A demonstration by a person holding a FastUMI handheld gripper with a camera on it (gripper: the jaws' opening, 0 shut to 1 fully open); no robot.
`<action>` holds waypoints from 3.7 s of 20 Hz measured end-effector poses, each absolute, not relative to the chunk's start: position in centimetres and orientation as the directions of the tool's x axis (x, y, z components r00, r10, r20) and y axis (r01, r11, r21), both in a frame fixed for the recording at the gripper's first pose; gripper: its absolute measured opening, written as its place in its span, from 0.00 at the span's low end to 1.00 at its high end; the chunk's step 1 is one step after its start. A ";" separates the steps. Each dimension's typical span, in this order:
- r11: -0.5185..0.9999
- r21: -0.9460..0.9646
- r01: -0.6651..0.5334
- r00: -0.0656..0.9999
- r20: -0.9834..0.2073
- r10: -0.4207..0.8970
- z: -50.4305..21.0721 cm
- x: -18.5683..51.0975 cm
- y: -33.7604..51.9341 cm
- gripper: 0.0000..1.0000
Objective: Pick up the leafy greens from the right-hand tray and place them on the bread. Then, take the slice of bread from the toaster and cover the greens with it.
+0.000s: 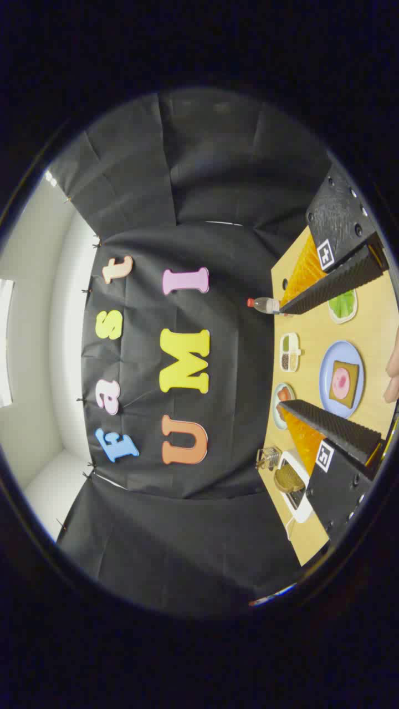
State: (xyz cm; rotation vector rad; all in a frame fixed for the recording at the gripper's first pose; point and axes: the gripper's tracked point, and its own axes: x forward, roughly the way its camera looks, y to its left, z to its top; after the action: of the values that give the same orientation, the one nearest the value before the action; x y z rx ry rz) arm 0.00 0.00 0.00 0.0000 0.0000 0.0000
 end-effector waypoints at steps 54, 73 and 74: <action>0.983 -0.077 0.165 0.760 -0.626 -0.177 -28.3 22.0 -22.9 0.16; 0.988 -0.083 0.130 0.907 -0.392 -0.152 -14.5 16.0 -15.2 0.00; 0.989 -0.085 0.119 0.914 -0.379 -0.142 -13.9 15.7 -14.1 0.00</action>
State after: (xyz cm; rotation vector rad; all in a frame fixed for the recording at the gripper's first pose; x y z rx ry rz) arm 15.67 -14.11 -13.91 -0.0602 0.3946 -0.1346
